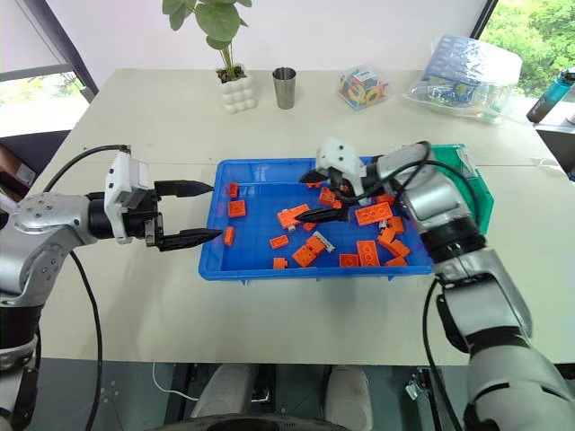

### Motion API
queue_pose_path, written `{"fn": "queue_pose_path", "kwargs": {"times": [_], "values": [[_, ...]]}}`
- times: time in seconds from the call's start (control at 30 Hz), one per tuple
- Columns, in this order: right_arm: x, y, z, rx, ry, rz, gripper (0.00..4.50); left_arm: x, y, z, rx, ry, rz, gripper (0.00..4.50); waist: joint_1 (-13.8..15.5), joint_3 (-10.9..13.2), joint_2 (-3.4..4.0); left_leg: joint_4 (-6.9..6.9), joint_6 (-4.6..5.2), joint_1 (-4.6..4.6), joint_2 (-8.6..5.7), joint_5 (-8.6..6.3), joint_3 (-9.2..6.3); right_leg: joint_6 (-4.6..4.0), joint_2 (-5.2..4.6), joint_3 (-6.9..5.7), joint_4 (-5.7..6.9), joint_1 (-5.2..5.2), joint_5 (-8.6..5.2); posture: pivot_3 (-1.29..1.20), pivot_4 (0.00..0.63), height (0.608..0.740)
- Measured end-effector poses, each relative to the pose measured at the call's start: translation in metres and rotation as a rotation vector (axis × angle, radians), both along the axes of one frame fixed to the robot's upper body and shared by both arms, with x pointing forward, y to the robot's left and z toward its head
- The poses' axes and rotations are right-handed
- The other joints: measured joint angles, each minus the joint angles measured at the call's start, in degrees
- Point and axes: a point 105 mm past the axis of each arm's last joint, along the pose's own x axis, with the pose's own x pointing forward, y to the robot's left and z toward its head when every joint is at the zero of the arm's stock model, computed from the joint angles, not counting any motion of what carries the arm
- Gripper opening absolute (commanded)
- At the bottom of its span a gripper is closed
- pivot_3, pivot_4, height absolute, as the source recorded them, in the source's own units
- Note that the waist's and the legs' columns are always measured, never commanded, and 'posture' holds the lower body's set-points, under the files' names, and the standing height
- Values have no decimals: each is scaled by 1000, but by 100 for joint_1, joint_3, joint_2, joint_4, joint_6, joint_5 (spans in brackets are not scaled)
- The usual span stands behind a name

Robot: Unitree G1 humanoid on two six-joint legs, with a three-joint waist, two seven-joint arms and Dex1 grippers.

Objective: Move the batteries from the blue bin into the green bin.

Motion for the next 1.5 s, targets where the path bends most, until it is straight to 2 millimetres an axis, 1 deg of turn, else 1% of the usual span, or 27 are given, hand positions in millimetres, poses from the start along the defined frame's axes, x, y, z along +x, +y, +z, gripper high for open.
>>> {"fn": "queue_pose_path", "kwargs": {"times": [0.2,0.37,0.43,0.5,0.53,0.7,0.83,1.0,1.1,1.17,1.27,1.33,1.37,1.47,1.5], "values": [[10,9,-25,-67,34,27,4458,-4,-5,-3,-4,-2,8,4500,-110,0,0,-1,-1,0,0,1,-9,0,0,-6,21,0,0,0,150,691],[13,8,-43,-109,51,25,4458,-4,-6,-5,-14,2,29,4500,-134,1,1,-2,-2,0,0,1,-12,-1,1,-8,21,0,0,0,150,691],[14,10,-47,-111,59,22,4458,-4,-6,-5,-14,3,33,4500,-133,1,1,-2,-2,0,0,1,-13,-1,1,-8,21,0,0,0,150,691],[15,11,-48,-105,63,21,3937,-4,-6,-6,-15,3,39,4500,-129,1,1,-2,-3,0,0,1,-14,-1,1,-8,21,0,0,0,150,691],[15,11,-48,-102,63,22,3578,-4,-6,-6,-15,2,40,4500,-128,1,1,-1,-2,0,0,1,-14,-1,1,-8,21,1,0,0,150,691],[14,11,-44,-83,60,37,1209,-3,-6,-4,-14,-10,42,4500,-129,1,2,-1,-3,0,0,1,-14,-1,1,-8,20,1,0,0,150,691],[13,11,-40,-68,57,47,1217,1,-7,1,-13,-42,44,4500,-128,1,2,-1,-3,0,-1,1,-14,-1,2,-8,21,0,0,0,150,691],[14,17,-24,-30,17,59,1217,5,-8,0,-13,-51,43,4500,-131,1,2,-1,-3,0,0,2,-14,-1,2,-8,21,0,0,0,150,691],[12,30,-15,16,-5,72,1217,6,-8,0,-10,-57,39,4500,-139,1,2,-2,-3,0,0,2,-14,-1,2,-8,21,-1,0,0,150,691],[11,42,-10,52,-14,78,1217,6,-11,-1,-10,-61,29,4500,-135,1,2,-2,-3,0,0,2,-14,-1,2,-8,26,-2,0,0,150,691],[7,66,-6,104,-38,85,1217,7,-12,-2,-11,-61,25,4500,-133,1,2,-1,-3,0,-1,2,-15,-1,1,-8,29,-2,0,0,150,691],[0,83,-10,124,-30,99,2299,7,-13,-1,-13,-67,24,4500,-129,1,2,-2,-3,0,-2,2,-16,-1,1,-8,31,-3,-1,0,150,691],[-3,88,-13,125,-22,105,2704,7,-14,-1,-15,-68,24,4500,-126,1,3,-1,-3,0,-4,2,-18,-1,1,-8,33,-3,-1,0,150,691],[-10,92,-21,101,-20,115,4161,7,-15,-1,-21,-68,23,4500,-99,1,3,0,-3,0,-17,2,-30,-1,-6,-8,38,-1,-1,0,150,691],[-13,91,-23,87,-23,128,4437,7,-15,-1,-21,-68,23,4500,-98,2,3,0,-3,-1,-19,2,-31,-1,-7,-8,38,-1,-1,0,150,691]]}}
